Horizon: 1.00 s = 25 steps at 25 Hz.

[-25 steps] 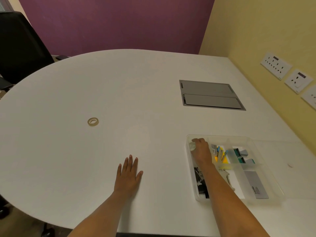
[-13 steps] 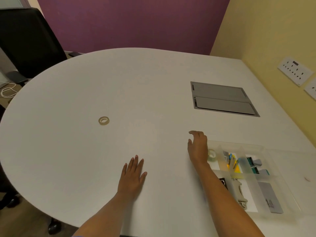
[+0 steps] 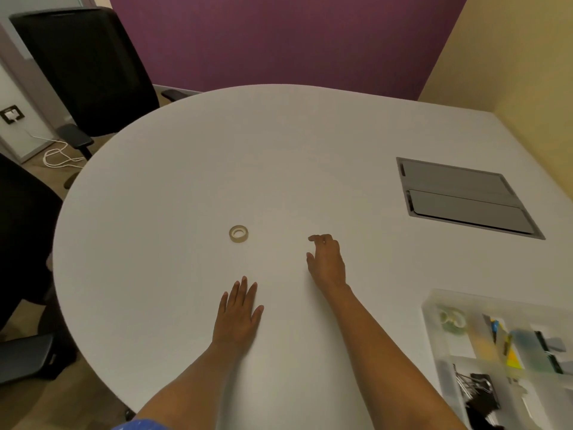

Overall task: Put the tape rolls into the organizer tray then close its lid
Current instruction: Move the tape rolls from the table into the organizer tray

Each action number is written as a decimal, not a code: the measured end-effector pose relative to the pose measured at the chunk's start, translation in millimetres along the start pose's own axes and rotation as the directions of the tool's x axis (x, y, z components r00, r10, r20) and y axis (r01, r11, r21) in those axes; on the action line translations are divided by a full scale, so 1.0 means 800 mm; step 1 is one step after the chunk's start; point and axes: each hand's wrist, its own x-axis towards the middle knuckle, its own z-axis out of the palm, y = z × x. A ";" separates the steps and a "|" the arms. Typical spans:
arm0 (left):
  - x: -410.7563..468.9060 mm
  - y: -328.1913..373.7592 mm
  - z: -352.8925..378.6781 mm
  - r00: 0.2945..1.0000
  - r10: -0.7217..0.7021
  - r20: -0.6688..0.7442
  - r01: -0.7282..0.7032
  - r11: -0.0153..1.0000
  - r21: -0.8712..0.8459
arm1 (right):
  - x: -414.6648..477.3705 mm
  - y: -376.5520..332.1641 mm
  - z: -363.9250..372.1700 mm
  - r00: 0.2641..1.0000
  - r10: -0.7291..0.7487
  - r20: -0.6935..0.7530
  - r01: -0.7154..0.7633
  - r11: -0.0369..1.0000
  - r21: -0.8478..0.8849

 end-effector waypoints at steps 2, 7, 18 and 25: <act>0.015 -0.026 -0.010 1.000 0.015 -0.010 -0.015 1.000 0.007 | 0.016 -0.029 0.018 0.999 -0.010 0.037 0.010 1.000 -0.003; 0.049 -0.071 -0.027 0.992 0.103 -0.072 -0.102 0.995 0.020 | 0.049 -0.096 0.063 0.991 -0.039 0.125 0.037 0.999 0.017; 0.087 -0.105 -0.039 0.975 0.197 -0.106 -0.188 0.978 0.092 | 0.099 -0.173 0.125 0.945 -0.090 0.315 0.105 0.994 -0.029; 0.090 -0.107 -0.037 0.977 0.191 -0.094 -0.184 0.980 0.080 | 0.105 -0.177 0.139 0.940 -0.107 0.324 0.126 0.991 -0.038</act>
